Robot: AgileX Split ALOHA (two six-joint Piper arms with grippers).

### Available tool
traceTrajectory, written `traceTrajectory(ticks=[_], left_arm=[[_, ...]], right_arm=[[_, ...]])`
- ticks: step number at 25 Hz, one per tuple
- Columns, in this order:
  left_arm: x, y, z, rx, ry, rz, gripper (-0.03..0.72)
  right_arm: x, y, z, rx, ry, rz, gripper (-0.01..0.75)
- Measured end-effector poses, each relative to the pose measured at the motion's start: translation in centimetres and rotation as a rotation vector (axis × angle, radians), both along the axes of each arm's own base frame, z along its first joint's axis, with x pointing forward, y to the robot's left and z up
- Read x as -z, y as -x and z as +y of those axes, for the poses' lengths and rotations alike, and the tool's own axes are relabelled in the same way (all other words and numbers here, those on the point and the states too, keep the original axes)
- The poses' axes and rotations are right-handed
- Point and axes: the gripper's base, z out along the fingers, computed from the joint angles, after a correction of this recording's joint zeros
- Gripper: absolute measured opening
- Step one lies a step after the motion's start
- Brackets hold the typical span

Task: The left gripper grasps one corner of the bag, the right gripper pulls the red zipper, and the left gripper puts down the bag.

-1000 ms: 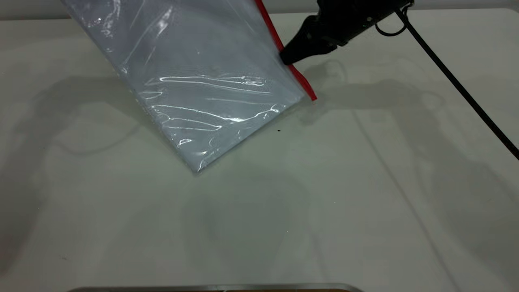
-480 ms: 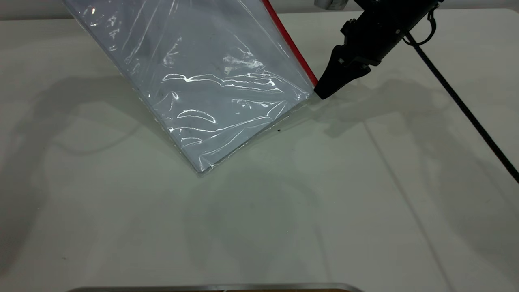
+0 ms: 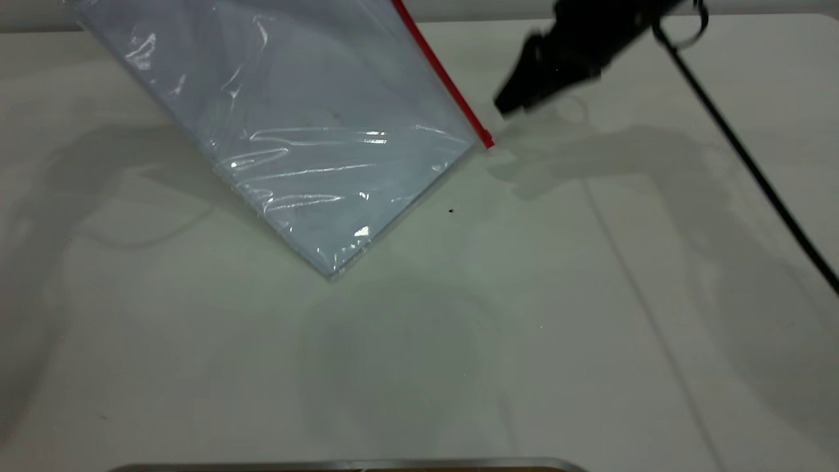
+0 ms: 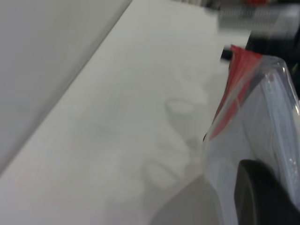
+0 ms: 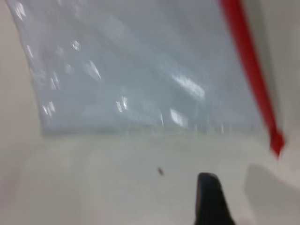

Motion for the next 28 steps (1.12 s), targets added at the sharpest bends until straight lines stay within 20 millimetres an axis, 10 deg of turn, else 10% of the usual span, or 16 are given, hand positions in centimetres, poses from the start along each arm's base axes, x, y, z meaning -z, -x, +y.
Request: traceTrajectory(ticks=[10, 15, 22, 28], left_arm=[[6.0, 1.6, -0.6, -0.334, -0.016, 0.49, 0.076], [6.4, 1.9, -0.4, -0.396, 0.031, 0.657, 0.241], [-0.6, 2.8, 3.1, -0.339, 0.136, 0.671, 0.58], [-8.8, 5.3, 5.5, -0.318, 0.119, 0.632, 0.578]], right_arm=[[-13.8, 2.5, 1.3, -0.179, -0.25, -0.069, 0.54], [-19.4, 4.0, 1.1, -0.098, -0.277, -0.035, 0.502], [-28.5, 8.7, -1.2, 0.035, -0.086, -0.086, 0.462], [-35.0, 16.3, -5.1, 0.248, 0.145, -0.19, 0.454]])
